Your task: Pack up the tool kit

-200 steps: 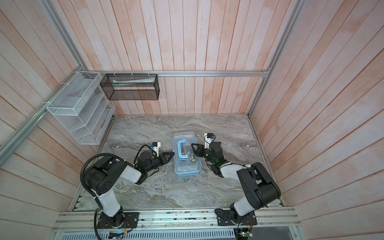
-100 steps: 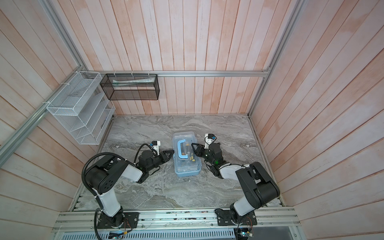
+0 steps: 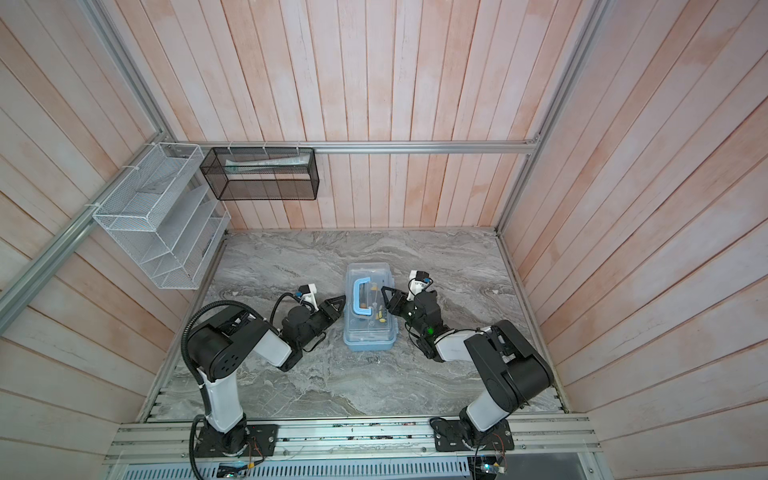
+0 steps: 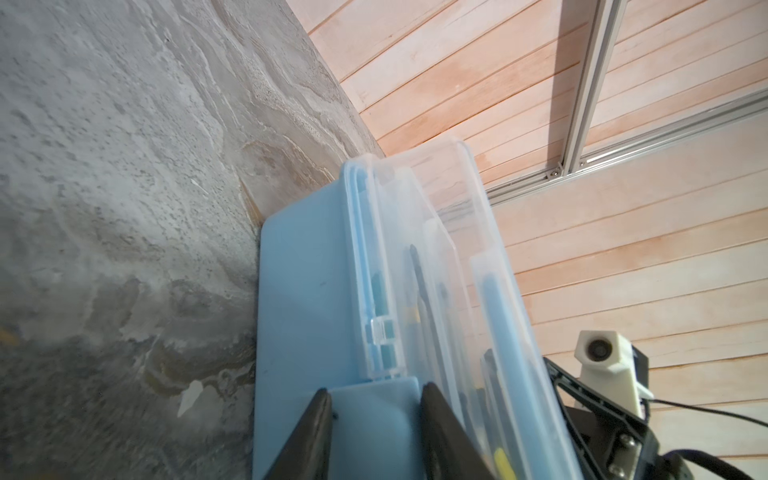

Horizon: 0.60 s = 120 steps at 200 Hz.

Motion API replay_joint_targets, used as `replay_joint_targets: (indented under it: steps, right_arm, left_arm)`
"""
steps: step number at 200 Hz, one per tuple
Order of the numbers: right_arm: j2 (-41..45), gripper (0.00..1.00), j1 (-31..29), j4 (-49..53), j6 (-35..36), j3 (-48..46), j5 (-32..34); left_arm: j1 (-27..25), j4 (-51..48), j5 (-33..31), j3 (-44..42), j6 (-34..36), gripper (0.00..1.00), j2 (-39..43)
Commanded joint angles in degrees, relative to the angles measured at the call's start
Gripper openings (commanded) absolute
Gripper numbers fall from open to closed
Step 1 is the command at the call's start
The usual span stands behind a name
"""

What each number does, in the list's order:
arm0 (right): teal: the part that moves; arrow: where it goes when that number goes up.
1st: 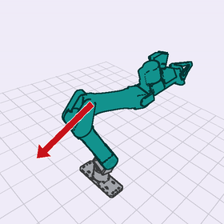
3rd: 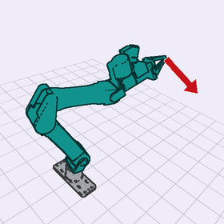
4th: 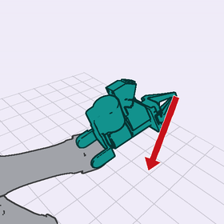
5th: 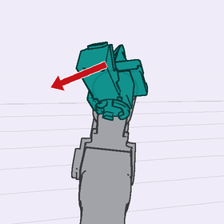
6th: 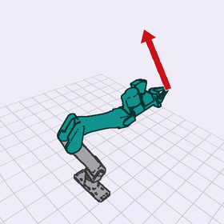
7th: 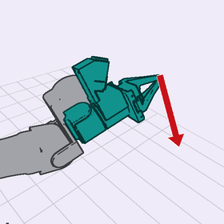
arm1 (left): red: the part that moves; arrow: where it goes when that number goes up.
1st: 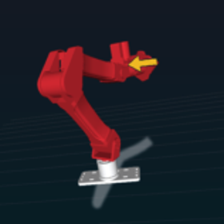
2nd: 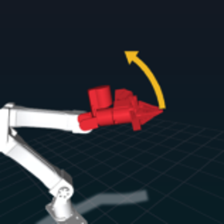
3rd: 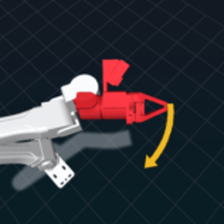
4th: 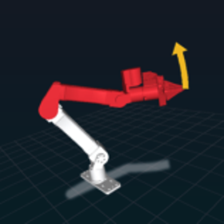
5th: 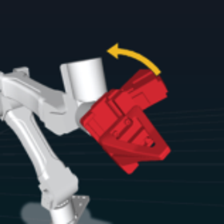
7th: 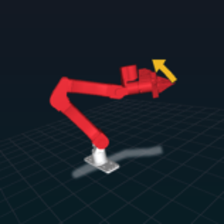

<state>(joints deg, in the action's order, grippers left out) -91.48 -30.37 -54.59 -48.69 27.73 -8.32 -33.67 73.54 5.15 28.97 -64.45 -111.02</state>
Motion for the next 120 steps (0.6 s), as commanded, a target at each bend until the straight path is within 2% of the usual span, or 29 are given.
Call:
replay_joint_targets:
  steps: [1,19,48,68,99,120]
  right_arm:
    - [-4.35,0.42,-11.57,14.67,-1.26,-2.93,-26.52]
    - [-3.96,0.42,-11.73,15.76,-0.84,-2.80,-25.87]
    - [-1.33,0.43,-10.65,19.86,1.20,-2.16,-23.07]
    - [1.47,0.44,-8.93,24.26,3.38,-1.03,-20.82]
    - [5.49,0.50,-5.23,28.16,4.69,0.78,-20.33]
    - [8.02,0.59,-2.68,31.66,6.15,3.71,-20.68]
  left_arm:
    - [-9.24,5.52,18.32,1.26,-2.31,0.38,-2.80]
    - [-10.09,3.44,17.35,1.41,-0.79,0.38,-1.84]
    - [-9.52,-7.72,13.76,0.57,5.52,0.39,4.91]
    - [-7.91,-16.24,11.11,0.43,9.48,0.43,10.21]
    - [-3.51,-26.76,9.18,0.88,13.55,0.55,17.66]
    - [-1.81,-36.36,4.80,2.67,17.80,0.67,23.65]
